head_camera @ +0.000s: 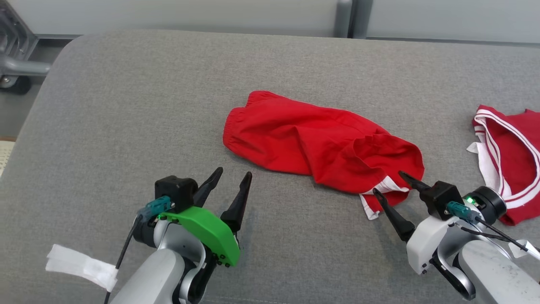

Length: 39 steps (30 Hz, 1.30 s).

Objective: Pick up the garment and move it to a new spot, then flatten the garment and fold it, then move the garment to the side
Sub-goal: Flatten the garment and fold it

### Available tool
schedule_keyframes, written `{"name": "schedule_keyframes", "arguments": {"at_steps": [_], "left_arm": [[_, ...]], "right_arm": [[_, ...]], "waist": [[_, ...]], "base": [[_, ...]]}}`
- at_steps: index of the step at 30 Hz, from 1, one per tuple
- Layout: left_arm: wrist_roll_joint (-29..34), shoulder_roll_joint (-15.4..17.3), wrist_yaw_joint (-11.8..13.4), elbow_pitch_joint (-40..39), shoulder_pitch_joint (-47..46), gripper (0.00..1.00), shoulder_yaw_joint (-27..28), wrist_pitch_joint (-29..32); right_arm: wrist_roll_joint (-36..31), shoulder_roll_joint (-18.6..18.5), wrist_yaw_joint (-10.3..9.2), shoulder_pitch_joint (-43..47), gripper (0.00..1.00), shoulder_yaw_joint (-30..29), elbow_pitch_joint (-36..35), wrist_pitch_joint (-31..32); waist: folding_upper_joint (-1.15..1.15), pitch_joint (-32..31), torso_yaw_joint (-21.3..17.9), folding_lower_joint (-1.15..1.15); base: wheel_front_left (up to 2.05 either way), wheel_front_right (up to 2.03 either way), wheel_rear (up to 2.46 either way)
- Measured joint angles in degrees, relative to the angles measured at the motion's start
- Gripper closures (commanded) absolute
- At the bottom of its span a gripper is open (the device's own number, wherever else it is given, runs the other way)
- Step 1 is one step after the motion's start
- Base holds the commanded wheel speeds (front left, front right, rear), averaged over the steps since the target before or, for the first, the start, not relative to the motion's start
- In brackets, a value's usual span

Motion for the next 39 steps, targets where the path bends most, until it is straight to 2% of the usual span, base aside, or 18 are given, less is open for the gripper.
{"name": "schedule_keyframes", "arguments": {"at_steps": [8, 9, 10, 11, 13, 14, 19, 23, 30, 36, 39], "left_arm": [[-0.6, 0.75, 0.41, -2.07, 2.08, 0.0, 2.21, -2.8], [-0.62, 0.91, 0.41, -2.24, 2.3, 0.0, 2.56, -2.91], [-0.63, 1.26, 0.41, -2.31, 2.39, 0.0, 2.75, -2.96], [-0.63, 1.59, 0.42, -2.46, 2.5, 0.0, 2.9, -3.16], [-0.63, 2.32, 0.43, -3.23, 3.09, 0.0, 3.24, -3.48], [-0.63, 2.42, 0.43, -3.53, 3.32, 0.0, 3.26, -3.48], [-0.63, 2.54, 0.49, -4.37, 3.65, 0.0, 3.7, -3.67], [-0.63, 2.91, 0.51, -5.2, 3.71, 0.0, 4.43, -3.74], [-0.63, 3.02, 0.69, -5.58, 3.96, 0.0, 4.56, -3.75], [-0.63, 3.21, 0.98, -5.84, 4.72, 0.0, 4.63, -3.64], [-0.63, 3.34, 0.98, -5.93, 4.77, 0.0, 4.57, -3.63]], "right_arm": [[0.62, -0.98, 1.08, -0.02, 0.0, 0.12, 1.63, 3.42], [0.62, -0.97, 1.26, -0.03, 0.06, 0.29, 1.63, 3.79], [0.62, -0.94, 1.53, -0.03, 0.06, 0.47, 1.63, 4.1], [0.63, -0.93, 1.55, -0.03, 0.34, 0.63, 1.63, 4.43], [0.83, -0.98, 2.1, -0.04, 0.81, 1.2, 1.64, 5.61], [0.87, -1.03, 2.18, -0.03, 1.0, 1.27, 1.64, 6.11], [1.42, -2.45, 3.04, -0.04, 1.0, 1.94, 0.38, 7.87], [3.65, -1.96, 3.74, -0.53, 1.0, 1.99, -3.44, 8.24], [16.24, 5.1, 4.8, -1.46, 1.0, 1.83, -12.51, 9.93], [27.13, 8.64, 5.03, -4.03, 1.0, 1.57, -21.24, 13.78], [32.08, 9.98, 5.03, -6.22, 1.0, -0.43, -24.99, 15.5]], "waist": [[0.0, 0.1, 3.16, 0.0], [0.0, 0.13, 3.35, 0.0], [0.0, 0.15, 3.46, 0.0], [0.0, 0.14, 3.48, 0.0], [0.0, -0.01, 3.33, 0.0], [0.0, -0.04, 3.26, 0.0], [0.0, -0.09, 2.88, 0.0], [0.0, -0.17, 2.52, 0.0], [0.0, -0.79, 2.15, 0.0], [0.0, -2.03, 2.09, 0.0], [0.0, -2.46, 2.06, 0.0]], "base": [[0.0, 0.0, 0.0], [0.0, 0.0, 0.0], [0.0, 0.0, 0.0], [0.0, 0.0, 0.0], [0.0, 0.0, 0.0], [0.0, 0.0, 0.0], [0.0, 0.0, 0.0], [0.0, 0.0, 0.0], [0.0, 0.0, 0.0], [0.0, 0.0, 0.0], [0.0, 0.0, 0.0]]}}
